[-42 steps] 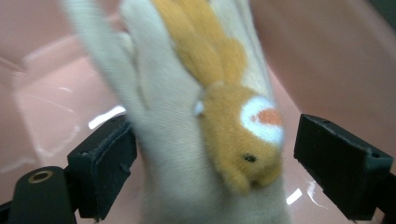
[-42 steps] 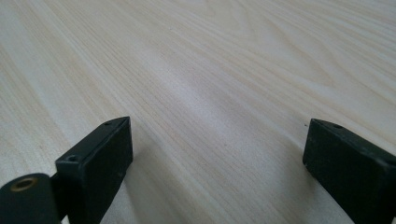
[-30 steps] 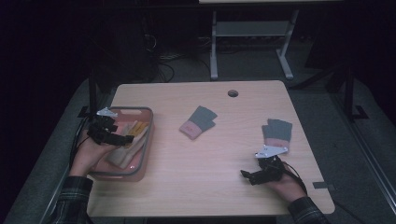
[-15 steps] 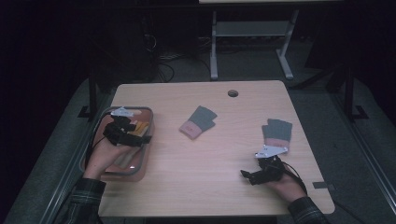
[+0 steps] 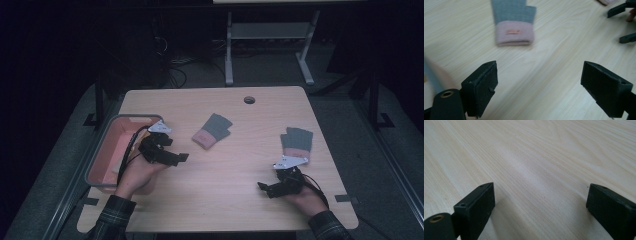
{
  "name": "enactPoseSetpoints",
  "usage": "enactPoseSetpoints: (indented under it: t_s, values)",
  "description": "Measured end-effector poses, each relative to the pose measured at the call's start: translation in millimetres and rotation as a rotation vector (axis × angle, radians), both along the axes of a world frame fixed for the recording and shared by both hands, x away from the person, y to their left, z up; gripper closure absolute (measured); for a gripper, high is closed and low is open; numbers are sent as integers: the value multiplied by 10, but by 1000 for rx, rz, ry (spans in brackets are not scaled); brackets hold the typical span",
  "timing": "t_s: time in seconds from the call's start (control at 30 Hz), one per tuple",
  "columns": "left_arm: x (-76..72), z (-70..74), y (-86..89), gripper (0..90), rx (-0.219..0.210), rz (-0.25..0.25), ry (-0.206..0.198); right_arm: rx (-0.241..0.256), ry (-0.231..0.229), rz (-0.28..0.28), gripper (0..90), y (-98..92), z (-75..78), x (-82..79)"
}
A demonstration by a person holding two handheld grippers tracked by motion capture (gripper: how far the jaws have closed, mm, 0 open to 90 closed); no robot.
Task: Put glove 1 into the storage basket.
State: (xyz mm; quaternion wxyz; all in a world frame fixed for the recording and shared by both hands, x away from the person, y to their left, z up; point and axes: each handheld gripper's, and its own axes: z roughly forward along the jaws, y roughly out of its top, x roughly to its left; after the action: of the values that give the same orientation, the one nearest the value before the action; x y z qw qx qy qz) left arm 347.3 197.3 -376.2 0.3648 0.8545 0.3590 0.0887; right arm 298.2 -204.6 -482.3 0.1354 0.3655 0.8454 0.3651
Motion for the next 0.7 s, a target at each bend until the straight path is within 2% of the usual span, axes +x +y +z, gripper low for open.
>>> enactPoseSetpoints:
  t_s: [0.2, 0.4, 0.7]
  values:
    - [-69, -41, -202, 136, -5, -37, -12, 0, 0, 0, 82, 0, 0, 0]
    - [-132, -176, -365, 139, -11, -69, -5, 1, 0, 0, 81, 0, 0, 0]
    - [-228, -443, -560, 140, 37, -129, -2, 0, 0, -2, 81, 1, 0, -2]
